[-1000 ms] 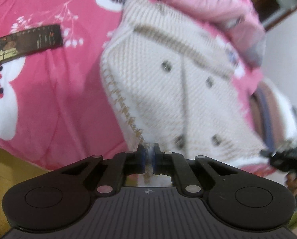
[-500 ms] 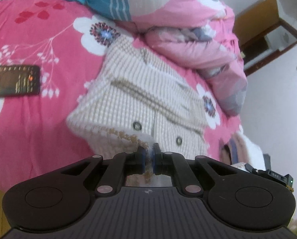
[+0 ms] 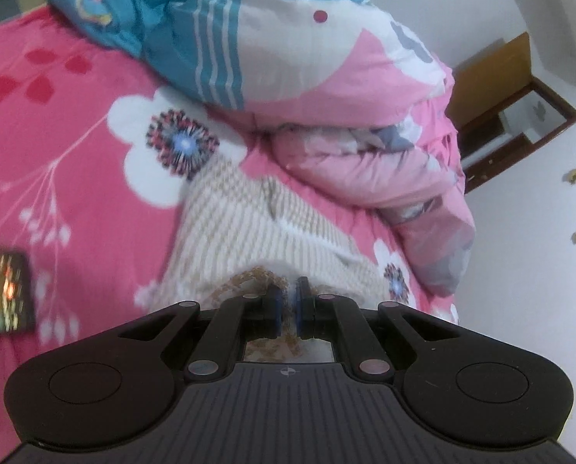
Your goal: Fold clothes
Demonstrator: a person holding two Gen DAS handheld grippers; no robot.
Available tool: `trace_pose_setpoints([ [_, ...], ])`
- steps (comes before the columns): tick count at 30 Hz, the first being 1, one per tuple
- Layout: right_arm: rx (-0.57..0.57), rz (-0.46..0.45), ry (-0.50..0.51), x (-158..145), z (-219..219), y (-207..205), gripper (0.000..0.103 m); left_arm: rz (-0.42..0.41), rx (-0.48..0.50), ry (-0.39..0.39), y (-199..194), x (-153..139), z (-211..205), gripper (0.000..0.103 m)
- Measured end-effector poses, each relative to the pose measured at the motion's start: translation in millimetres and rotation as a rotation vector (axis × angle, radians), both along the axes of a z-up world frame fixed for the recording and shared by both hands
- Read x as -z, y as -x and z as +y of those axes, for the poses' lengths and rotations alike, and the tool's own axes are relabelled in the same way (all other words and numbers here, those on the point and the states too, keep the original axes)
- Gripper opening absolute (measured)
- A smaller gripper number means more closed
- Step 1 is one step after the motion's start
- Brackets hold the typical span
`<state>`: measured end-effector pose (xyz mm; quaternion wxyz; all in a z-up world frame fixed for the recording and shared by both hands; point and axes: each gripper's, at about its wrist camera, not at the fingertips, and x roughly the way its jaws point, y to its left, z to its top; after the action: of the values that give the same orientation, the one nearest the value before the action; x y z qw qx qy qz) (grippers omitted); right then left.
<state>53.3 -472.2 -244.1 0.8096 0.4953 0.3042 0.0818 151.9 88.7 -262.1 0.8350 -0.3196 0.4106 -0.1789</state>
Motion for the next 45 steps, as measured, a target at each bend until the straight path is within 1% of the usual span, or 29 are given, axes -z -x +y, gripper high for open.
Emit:
trace_pose_setpoints([
  [4,0.021,-0.03,0.016,1.4,-4.3,-26.6,0.005,-0.018,-0.012,-0.007,-32.8,4.5,0.0,0.005],
  [8,0.017,-0.037,0.031,7.8,-11.3,-57.1,0.004,-0.043,-0.019,-0.012,-63.2,8.1,-5.8,0.005],
  [13,-0.055,-0.049,0.044,14.0,-17.0,-103.2,0.004,-0.059,-0.039,-0.046,-88.7,11.7,-19.9,0.005],
  [20,-0.153,-0.063,0.021,13.5,-25.7,-159.0,0.004,-0.066,-0.081,-0.048,-111.6,6.9,-26.4,0.005],
  [24,-0.187,-0.064,0.008,19.3,-34.6,-186.4,0.004,-0.067,-0.087,-0.045,-132.0,11.8,-30.4,0.005],
  [26,-0.19,-0.055,-0.009,29.7,-40.3,-199.0,0.004,-0.056,-0.075,-0.032,-148.1,20.7,-32.5,0.005],
  [28,-0.179,-0.034,-0.022,45.5,-46.7,-211.7,0.004,-0.017,-0.083,-0.041,-167.5,37.9,-34.1,0.006],
  [29,-0.17,-0.023,-0.035,57.7,-50.9,-218.5,0.004,0.012,-0.106,-0.044,-177.7,51.3,-33.4,0.008],
  [30,-0.16,-0.01,-0.063,73.2,-55.3,-225.4,0.005,0.048,-0.124,-0.03,-186.9,66.1,-31.4,0.012],
  [33,-0.1,0.114,-0.136,126.5,-66.0,-245.4,0.006,0.165,-0.192,0.031,-202.4,102.4,-22.2,0.013],
  [35,-0.068,0.169,-0.207,153.8,-68.3,-252.8,0.007,0.17,-0.213,0.057,-201.9,103.7,-19.4,0.015],
  [36,-0.059,0.175,-0.236,159.8,-67.7,-254.8,0.007,0.166,-0.22,0.069,-200.8,102.4,-18.3,0.024],
  [37,-0.05,0.172,-0.264,164.1,-67.2,-256.2,0.01,0.155,-0.228,0.083,-199.5,99.3,-16.8,0.03],
  [38,-0.036,0.156,-0.294,165.1,-67.5,-256.0,0.012,0.142,-0.251,0.105,-198.1,96.1,-13.5,0.042],
  [39,-0.01,0.149,-0.328,166.0,-68.6,-255.1,0.021,0.129,-0.28,0.131,-196.7,93.1,-9.5,0.05],
  [40,0.02,0.144,-0.354,166.5,-70.8,-254.0,0.035,0.127,-0.307,0.165,-197.5,92.2,-5.1,0.051],
  [42,0.098,0.145,-0.372,166.2,-79.7,-251.3,0.047,0.133,-0.359,0.241,-200.9,92.3,4.0,0.051],
  [43,0.13,0.151,-0.372,165.4,-84.2,-250.8,0.048,0.135,-0.385,0.278,-202.6,92.3,8.5,0.051],
  [44,0.148,0.164,-0.353,162.4,-88.4,-251.9,0.048,0.135,-0.4,0.283,-203.7,90.0,11.4,0.051],
  [45,0.148,0.163,-0.325,154.7,-89.8,-253.0,0.048,0.131,-0.402,0.271,-204.2,86.0,11.5,0.051],
])
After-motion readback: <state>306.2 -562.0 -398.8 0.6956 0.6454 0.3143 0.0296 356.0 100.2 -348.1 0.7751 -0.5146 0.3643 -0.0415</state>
